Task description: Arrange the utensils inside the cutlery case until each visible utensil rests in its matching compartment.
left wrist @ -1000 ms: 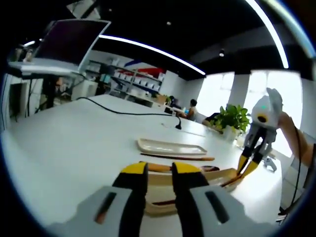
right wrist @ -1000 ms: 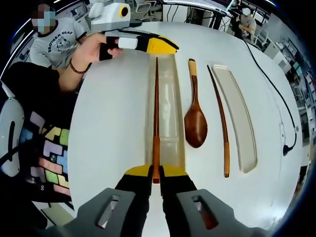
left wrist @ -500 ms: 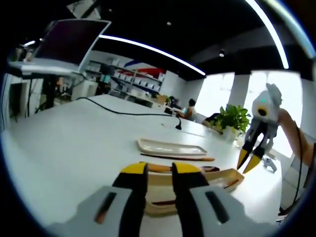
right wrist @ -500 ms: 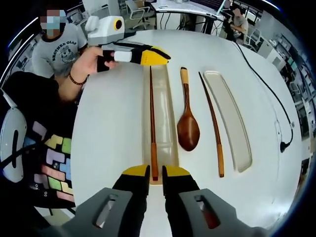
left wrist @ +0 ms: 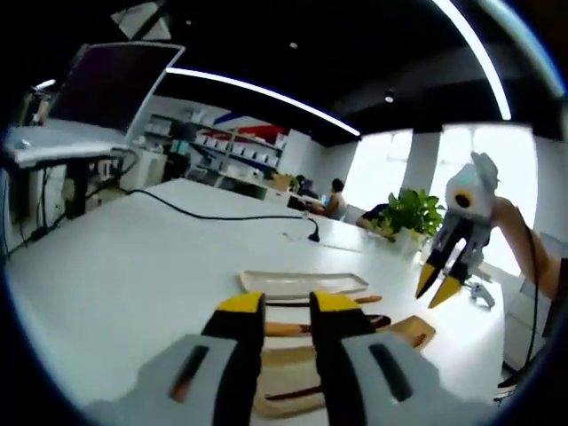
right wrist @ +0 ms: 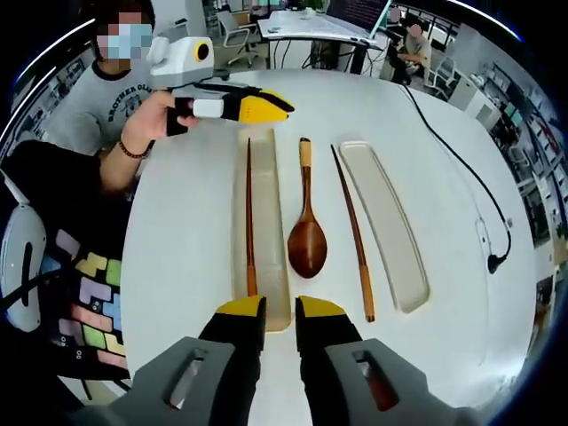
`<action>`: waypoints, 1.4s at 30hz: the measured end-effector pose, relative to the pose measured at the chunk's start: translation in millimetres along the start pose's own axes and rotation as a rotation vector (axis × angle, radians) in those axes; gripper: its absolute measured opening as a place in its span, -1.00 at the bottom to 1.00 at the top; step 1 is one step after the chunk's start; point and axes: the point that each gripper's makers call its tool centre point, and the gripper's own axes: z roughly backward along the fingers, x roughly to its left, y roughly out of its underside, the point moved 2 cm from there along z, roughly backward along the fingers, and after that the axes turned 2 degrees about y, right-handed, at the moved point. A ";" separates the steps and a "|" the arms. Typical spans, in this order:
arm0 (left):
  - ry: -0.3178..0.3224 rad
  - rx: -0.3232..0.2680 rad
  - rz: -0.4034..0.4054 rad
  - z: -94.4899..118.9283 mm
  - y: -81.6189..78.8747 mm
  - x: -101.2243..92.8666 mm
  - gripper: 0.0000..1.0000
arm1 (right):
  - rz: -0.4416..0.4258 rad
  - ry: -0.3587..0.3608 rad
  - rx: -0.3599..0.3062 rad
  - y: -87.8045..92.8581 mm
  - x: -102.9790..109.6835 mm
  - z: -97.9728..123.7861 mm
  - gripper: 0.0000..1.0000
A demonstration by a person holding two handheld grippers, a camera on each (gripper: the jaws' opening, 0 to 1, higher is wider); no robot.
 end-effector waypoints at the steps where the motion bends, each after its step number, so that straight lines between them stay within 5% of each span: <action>1: -0.001 0.007 -0.007 -1.7 -1.5 1.0 -0.58 | 0.000 0.004 0.001 1.4 -2.1 -0.2 -0.75; 15: 0.011 0.129 -0.021 -37.6 2.7 3.1 -0.43 | -0.092 0.086 0.069 17.5 -49.0 -19.7 -0.72; 24: 0.038 0.150 0.157 -50.1 10.6 -3.7 -0.31 | -0.045 0.085 0.134 15.9 -72.8 -36.8 -0.68; 27: 0.032 0.189 0.313 -54.3 16.2 -9.0 -0.29 | -0.069 0.087 0.133 14.5 -78.2 -40.2 -0.68; 31: 0.047 0.190 0.416 -61.8 17.1 -14.0 -0.13 | -0.066 0.067 0.137 16.1 -76.3 -45.9 -0.68; 42: 0.033 0.239 0.381 -64.6 21.5 -9.0 -0.12 | -0.049 0.040 0.161 22.9 -78.5 -54.3 -0.69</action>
